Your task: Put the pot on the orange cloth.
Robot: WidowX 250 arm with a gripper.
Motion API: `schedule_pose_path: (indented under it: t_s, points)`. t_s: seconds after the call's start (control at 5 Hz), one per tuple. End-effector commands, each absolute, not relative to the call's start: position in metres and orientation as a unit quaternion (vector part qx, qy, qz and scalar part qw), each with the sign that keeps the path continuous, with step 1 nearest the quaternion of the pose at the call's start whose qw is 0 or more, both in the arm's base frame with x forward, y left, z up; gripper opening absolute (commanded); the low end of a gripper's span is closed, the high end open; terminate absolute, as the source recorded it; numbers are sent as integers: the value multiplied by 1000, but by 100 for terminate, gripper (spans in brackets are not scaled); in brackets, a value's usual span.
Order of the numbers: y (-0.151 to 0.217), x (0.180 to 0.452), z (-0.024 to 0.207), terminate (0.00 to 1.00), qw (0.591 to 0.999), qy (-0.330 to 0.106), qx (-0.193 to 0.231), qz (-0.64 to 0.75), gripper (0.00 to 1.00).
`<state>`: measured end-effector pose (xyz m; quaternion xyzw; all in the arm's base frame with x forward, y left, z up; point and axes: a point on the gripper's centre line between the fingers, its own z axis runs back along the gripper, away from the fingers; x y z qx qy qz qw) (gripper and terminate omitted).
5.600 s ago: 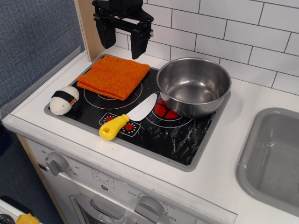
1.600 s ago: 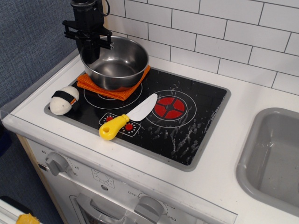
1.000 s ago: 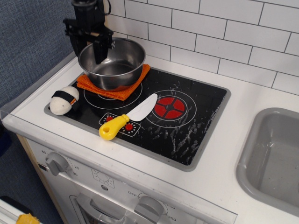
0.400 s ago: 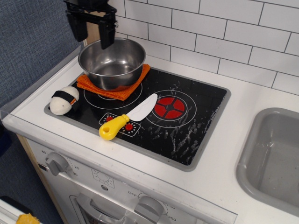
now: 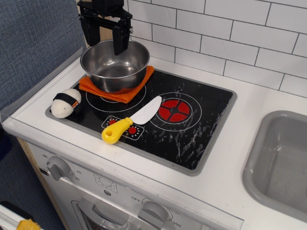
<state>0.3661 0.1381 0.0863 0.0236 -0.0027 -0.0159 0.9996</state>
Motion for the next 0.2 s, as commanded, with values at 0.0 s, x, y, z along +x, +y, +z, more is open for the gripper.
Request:
schedule_pose_path:
  t_s: [0.0]
  points:
    - [139,368,123,100,998,-45,41,-18,100]
